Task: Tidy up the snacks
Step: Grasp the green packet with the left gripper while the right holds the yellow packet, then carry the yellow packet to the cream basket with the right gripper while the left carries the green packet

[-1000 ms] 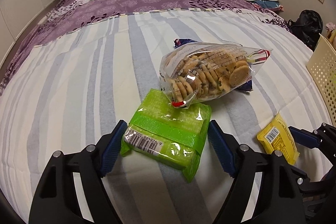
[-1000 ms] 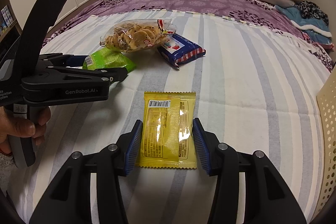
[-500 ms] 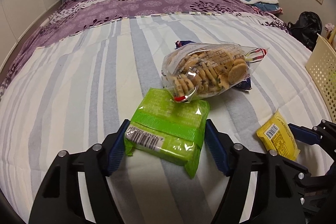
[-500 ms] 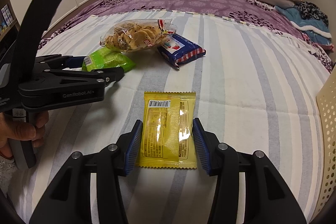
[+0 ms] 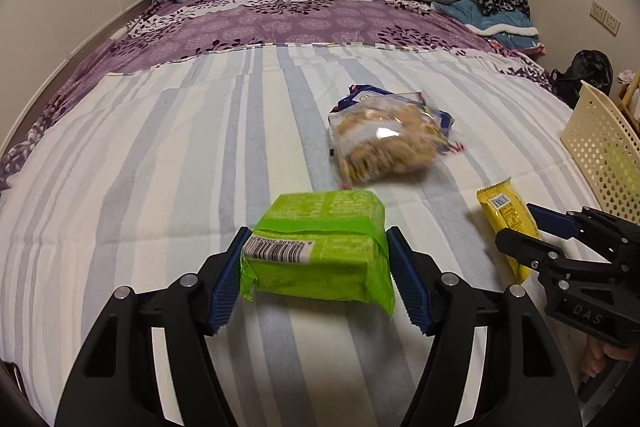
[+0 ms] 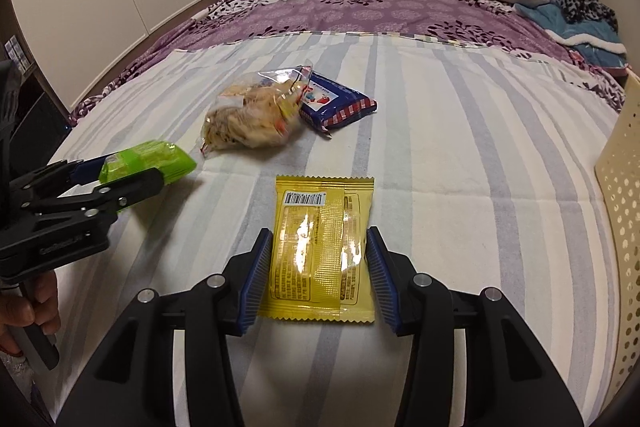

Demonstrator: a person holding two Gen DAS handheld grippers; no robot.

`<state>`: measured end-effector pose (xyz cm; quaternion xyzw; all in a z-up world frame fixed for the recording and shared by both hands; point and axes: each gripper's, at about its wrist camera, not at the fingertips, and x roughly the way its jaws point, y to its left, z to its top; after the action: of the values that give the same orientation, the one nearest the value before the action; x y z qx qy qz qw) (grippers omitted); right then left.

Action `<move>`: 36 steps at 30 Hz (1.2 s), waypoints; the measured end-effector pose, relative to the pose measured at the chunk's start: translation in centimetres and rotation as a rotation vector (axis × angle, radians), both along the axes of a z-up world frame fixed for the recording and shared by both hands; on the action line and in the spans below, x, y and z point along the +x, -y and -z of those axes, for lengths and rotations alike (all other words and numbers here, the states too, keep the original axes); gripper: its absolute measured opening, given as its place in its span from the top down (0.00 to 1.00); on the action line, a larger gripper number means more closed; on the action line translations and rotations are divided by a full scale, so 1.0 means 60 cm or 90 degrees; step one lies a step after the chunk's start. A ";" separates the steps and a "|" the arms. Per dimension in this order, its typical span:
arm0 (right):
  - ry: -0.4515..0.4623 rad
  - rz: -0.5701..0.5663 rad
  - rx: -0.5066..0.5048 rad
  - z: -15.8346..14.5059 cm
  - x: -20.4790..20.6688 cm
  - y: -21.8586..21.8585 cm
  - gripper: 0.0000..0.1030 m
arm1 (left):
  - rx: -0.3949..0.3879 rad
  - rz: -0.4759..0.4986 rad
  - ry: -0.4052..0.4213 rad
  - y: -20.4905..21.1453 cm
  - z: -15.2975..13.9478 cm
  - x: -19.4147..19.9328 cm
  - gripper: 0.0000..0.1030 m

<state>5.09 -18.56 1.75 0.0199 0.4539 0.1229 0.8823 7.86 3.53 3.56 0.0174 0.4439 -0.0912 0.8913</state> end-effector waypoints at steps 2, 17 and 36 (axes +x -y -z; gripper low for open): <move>0.004 0.003 0.005 -0.004 -0.005 0.005 0.54 | -0.004 -0.003 0.003 -0.002 -0.008 -0.012 0.33; 0.021 0.022 0.032 -0.021 -0.034 0.040 0.54 | 0.004 -0.005 0.003 0.011 -0.002 -0.055 0.34; 0.109 0.081 0.073 -0.106 -0.078 0.119 0.54 | 0.024 -0.009 0.056 0.043 -0.050 -0.066 0.36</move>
<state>0.43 -25.69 8.09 0.0885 0.3668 0.0936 0.9213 3.91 0.95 6.57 0.0352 0.4058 -0.0761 0.9101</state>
